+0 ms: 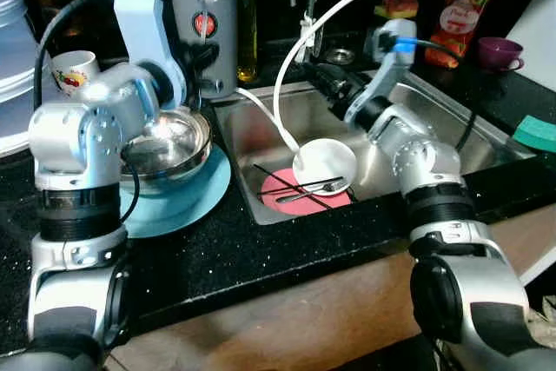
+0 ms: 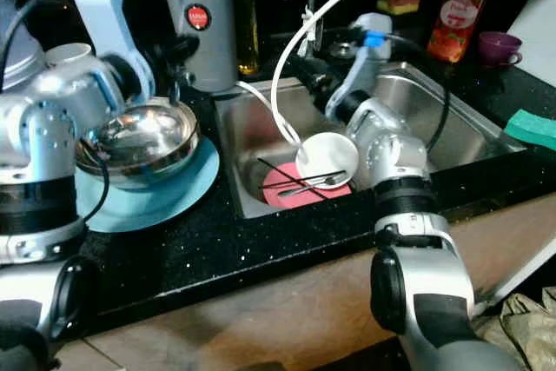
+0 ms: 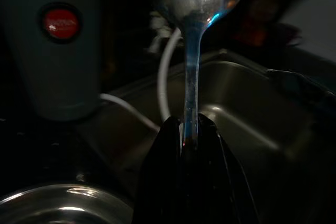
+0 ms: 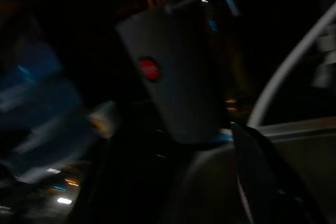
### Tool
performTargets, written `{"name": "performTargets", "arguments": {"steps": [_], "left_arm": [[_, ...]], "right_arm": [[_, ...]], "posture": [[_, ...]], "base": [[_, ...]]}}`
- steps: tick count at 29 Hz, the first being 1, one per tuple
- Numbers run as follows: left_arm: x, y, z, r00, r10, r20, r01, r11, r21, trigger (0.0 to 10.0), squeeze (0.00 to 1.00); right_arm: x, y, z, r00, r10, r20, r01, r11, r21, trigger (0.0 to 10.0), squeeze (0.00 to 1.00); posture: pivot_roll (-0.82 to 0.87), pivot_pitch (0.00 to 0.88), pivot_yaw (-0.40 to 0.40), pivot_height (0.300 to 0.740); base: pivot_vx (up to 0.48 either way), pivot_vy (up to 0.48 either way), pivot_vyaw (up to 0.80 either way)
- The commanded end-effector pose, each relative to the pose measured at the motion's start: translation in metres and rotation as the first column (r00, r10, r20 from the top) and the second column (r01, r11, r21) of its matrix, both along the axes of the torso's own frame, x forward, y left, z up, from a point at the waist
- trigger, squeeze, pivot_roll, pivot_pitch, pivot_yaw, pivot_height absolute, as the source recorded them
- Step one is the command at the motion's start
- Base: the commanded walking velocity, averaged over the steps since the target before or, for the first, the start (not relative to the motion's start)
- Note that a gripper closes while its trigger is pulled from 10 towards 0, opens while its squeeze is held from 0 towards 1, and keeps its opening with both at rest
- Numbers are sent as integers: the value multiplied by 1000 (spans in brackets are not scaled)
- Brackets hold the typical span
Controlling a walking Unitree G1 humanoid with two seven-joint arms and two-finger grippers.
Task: Kitchen organization
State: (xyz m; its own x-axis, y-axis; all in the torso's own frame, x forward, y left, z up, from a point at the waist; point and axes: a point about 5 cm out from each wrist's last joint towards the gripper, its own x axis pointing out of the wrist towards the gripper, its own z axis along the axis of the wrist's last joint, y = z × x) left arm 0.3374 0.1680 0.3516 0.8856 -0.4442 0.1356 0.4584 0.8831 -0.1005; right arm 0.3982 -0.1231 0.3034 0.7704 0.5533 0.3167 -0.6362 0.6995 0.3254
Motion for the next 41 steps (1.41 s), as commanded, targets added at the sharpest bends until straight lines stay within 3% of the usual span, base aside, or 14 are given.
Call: {"name": "performTargets", "arguments": {"steps": [1,7,12,13,16,22,26,33,37,38,40,41], "left_arm": [[-6,7,1,998,-58,-2,58,997,-41,0,0],[-9,6,-4,989,-145,-22,143,986,-91,0,0],[-15,5,-10,978,-205,-43,200,974,-105,0,0],[-17,4,-12,973,-225,-55,219,970,-106,0,0],[-21,1,-17,960,-269,-74,260,959,-114,0,0],[-23,-8,-24,951,-294,-92,288,955,-78,0,0],[-24,-17,-32,946,-305,-108,309,951,28,0,0],[-24,-22,-39,950,-291,-111,304,944,130,0,0],[-25,-24,-38,951,-290,-104,303,941,148,0,0],[-24,-24,-37,953,-288,-98,300,941,154,0,0],[-24,-24,-37,953,-288,-93,299,941,160,0,0],[-24,-24,-36,956,-283,-81,293,941,172,0,0]], "right_arm": [[-5,10,3,998,65,-12,-64,996,55,10000,1000],[-15,26,15,984,179,17,-180,976,119,10000,1000],[-30,39,26,962,265,59,-270,956,117,10000,1000],[-33,42,29,956,286,63,-292,948,130,10000,0],[-39,47,36,940,334,77,-342,924,170,10000,0],[-44,52,41,939,334,83,-343,929,142,10000,0],[-41,55,35,963,264,45,-265,964,18,10000,0],[-44,57,34,963,267,29,-268,963,29,10000,0],[-45,57,34,963,269,23,-270,963,26,10000,0],[-45,57,33,962,272,20,-272,962,29,8549,0],[-45,58,33,962,273,18,-274,961,30,8549,0],[-45,58,32,963,271,12,-271,962,35,118,0]], "posture": [[53,75,4,740],[52,77,2,740],[53,79,-2,740],[53,80,-3,740],[53,80,-5,740],[56,83,-5,740],[55,84,-4,740],[51,84,2,740],[50,85,2,740],[52,84,1,740],[52,84,1,740],[52,84,1,740]], "base": [[0,0,0],[0,0,0],[0,0,0],[0,0,0],[0,0,0],[0,0,0],[0,0,0],[0,0,0],[0,0,0],[0,0,0],[0,0,0],[0,0,0]]}}
